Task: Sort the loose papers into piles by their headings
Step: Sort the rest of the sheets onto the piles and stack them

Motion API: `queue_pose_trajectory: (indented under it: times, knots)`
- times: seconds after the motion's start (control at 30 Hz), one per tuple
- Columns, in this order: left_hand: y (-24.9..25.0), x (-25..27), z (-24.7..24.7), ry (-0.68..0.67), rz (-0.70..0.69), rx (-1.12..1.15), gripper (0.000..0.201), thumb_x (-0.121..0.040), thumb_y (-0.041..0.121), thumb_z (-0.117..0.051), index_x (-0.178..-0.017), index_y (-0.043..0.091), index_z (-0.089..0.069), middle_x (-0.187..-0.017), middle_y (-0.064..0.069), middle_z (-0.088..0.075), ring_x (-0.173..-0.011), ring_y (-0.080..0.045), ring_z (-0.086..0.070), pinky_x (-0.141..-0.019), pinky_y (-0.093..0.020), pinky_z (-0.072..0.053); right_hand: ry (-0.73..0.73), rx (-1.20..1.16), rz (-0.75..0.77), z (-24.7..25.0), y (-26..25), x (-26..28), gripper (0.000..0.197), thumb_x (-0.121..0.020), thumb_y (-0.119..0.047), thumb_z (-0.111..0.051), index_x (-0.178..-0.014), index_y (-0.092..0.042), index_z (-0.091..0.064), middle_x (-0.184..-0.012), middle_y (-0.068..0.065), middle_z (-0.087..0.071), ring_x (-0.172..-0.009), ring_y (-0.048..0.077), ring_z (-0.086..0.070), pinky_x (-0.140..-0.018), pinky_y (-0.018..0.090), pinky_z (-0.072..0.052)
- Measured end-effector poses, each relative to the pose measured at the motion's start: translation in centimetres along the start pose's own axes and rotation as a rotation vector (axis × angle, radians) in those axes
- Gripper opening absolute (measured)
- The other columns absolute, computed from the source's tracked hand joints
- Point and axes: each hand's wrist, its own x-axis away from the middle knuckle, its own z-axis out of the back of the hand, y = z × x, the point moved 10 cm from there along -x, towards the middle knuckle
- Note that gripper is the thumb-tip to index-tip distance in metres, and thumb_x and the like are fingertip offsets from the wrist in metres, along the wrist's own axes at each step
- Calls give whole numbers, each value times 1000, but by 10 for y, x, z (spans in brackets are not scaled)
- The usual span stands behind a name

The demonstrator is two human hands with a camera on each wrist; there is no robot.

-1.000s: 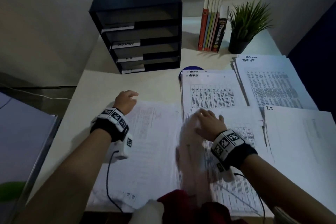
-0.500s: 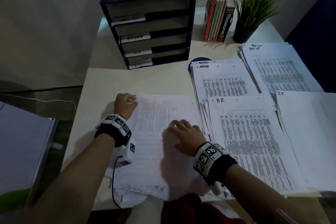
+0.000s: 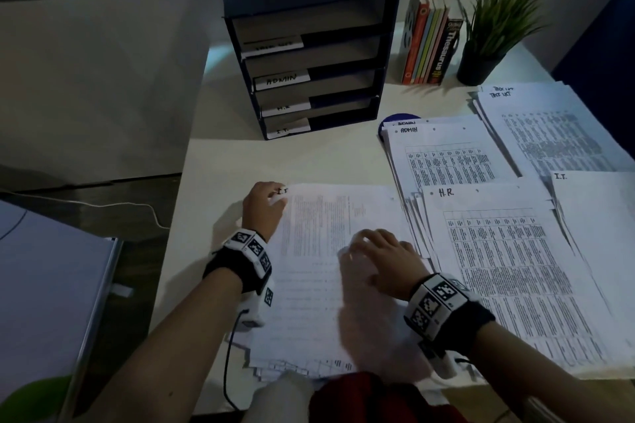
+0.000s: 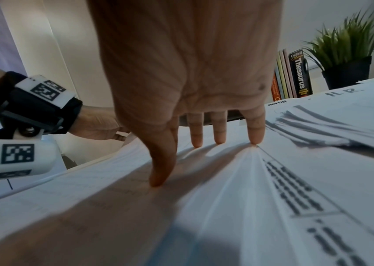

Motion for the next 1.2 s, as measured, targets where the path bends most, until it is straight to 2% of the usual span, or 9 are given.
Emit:
queue_pose_trajectory:
  times: [0.13, 0.3, 0.43, 0.5, 0.6, 0.77, 0.9, 1.07, 1.2]
  knots:
    - [16, 13, 2, 1, -74, 128, 16, -84, -3, -58, -96, -2, -69, -104, -9, -61, -97, -16, -55, -75, 1, -34, -18, -12, -31, 3, 0, 0, 62, -80, -20, -65, -133, -31, -35, -148, -10, -20, -137, 17, -18, -105, 43, -31]
    - [15, 36, -32, -480, 25, 291, 18, -91, 4, -51, -77, 13, -58, -80, 1, -57, -74, -1, -53, -72, -16, -42, 139, 48, -133, 30, -3, -5, 108, -75, -28, -73, -148, -26, 8, -156, -1, 11, -144, 24, 2, -114, 50, -10]
    - [26, 63, -50, -815, 132, 489, 41, -72, 49, -58, -75, 8, -64, -80, -8, -64, -78, -14, -62, -79, -23, -48, 264, 134, 23, 46, -36, -15, 68, -76, -27, -72, -136, -19, -42, -151, 5, -28, -143, 24, -16, -110, 55, 0]
    - [19, 57, -48, -762, 267, 563, 58, -66, 64, -49, -77, 10, -67, -87, -10, -69, -85, -21, -66, -85, -30, -48, 363, 203, 119, 50, -55, -11, 40, -53, -20, -85, -89, -17, -68, -105, 4, -67, -111, 24, -59, -101, 63, -23]
    - [3, 22, -33, -479, 278, 348, 52, -85, 57, -44, -103, 13, -64, -109, -7, -65, -103, -22, -59, -94, -34, -43, 396, 216, 189, 42, -65, -8, 42, -29, -23, -89, -65, -22, -66, -66, -6, -66, -66, 17, -67, -80, 54, -49]
    - [-6, -10, -45, -468, 143, -170, 57, -93, 26, -53, -142, 8, -31, -144, -16, -31, -132, -27, -34, -109, -32, -28, 417, 159, 226, 30, -68, -9, 47, -32, -21, -87, -73, -20, -64, -66, -4, -66, -59, 17, -66, -74, 45, -54]
    - [0, -17, -46, -417, 46, -219, 48, -91, 16, -55, -136, 7, -40, -137, -16, -43, -126, -28, -42, -104, -30, -32, 354, 38, 178, 29, -60, -13, 37, -47, -15, -77, -80, -16, -59, -68, 1, -67, -59, 22, -65, -69, 37, -52]
    - [10, -13, -41, -392, -9, -233, 33, -91, 15, -54, -118, -4, -54, -121, -20, -52, -111, -30, -51, -89, -26, -36, 240, 3, 137, 35, -58, -24, 20, -86, -16, -51, -104, -9, -58, -102, 11, -66, -90, 30, -62, -95, 38, -39]
    - [12, 1, -43, -544, 51, -94, 34, -92, 23, -54, -113, -2, -62, -129, -19, -51, -123, -29, -46, -86, -23, -33, 338, 66, 20, 51, -47, -30, 27, -66, -26, -77, -88, -13, -68, -120, 16, -60, -108, 35, -60, -89, 52, -46]
